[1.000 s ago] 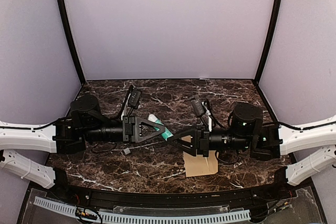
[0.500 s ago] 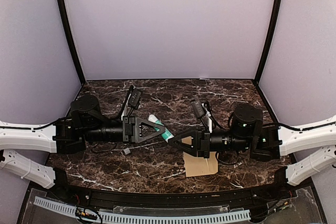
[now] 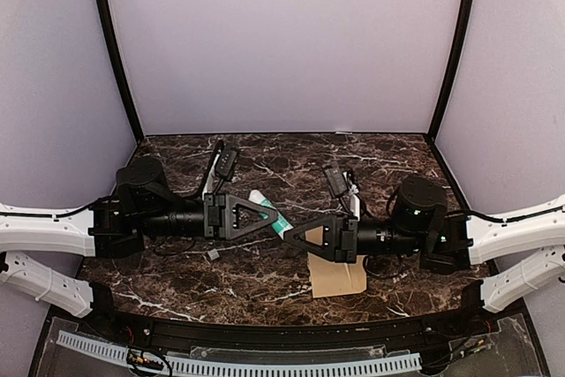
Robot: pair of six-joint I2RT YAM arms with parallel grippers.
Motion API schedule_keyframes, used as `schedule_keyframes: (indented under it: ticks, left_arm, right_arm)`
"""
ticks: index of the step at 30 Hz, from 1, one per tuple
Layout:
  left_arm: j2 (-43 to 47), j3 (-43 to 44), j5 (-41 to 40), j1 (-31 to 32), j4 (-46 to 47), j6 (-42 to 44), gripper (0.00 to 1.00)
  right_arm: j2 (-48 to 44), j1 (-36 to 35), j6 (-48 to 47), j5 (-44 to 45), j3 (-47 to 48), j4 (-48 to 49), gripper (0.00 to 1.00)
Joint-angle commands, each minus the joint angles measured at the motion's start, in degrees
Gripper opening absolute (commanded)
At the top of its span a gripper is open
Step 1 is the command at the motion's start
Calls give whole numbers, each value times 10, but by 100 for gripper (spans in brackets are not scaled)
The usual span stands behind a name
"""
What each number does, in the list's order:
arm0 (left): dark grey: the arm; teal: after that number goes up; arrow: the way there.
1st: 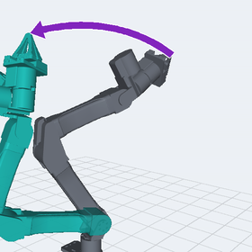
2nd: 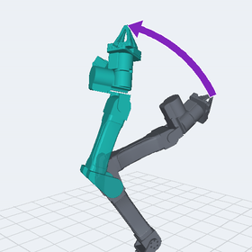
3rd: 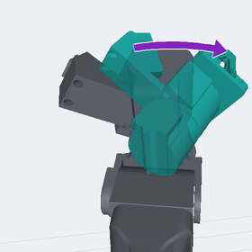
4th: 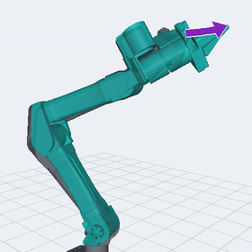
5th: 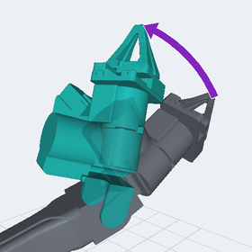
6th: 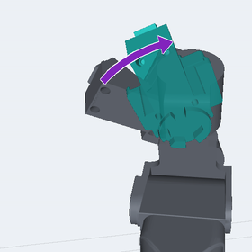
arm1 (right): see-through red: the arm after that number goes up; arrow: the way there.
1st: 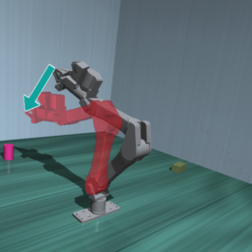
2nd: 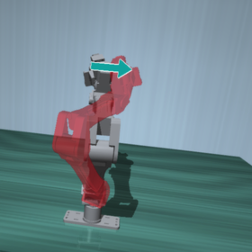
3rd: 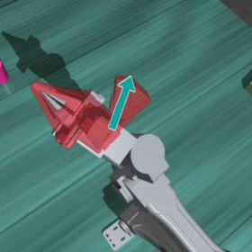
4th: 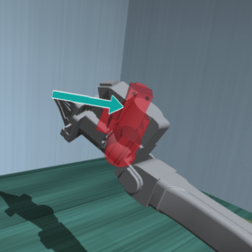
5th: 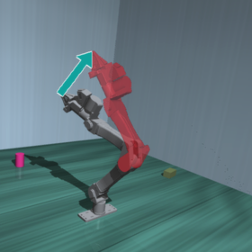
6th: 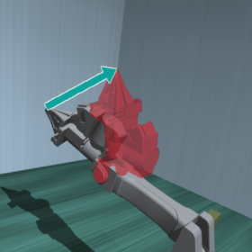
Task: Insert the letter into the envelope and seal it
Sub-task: Unscrew the solid glue.
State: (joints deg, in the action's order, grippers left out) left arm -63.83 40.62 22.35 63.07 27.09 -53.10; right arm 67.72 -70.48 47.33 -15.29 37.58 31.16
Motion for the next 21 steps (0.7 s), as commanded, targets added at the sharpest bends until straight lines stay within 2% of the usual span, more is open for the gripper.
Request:
schedule_keyframes:
  ticks: [1,8,13,16,21]
  left_arm:
    - [1,21,64,1,42,20,0]
    - [-16,40,121,1,56,36,0]
    - [-10,37,108,1,57,48,0]
    - [2,26,76,1,67,44,0]
    - [33,2,-24,1,58,16,0]
  right_arm:
    - [-6,7,110,26,-25,115,6]
    - [10,7,213,10,-51,224,5]
    - [2,7,212,3,-56,237,7]
    - [-17,8,182,8,-54,203,16]
    - [-51,-6,86,49,-22,52,35]
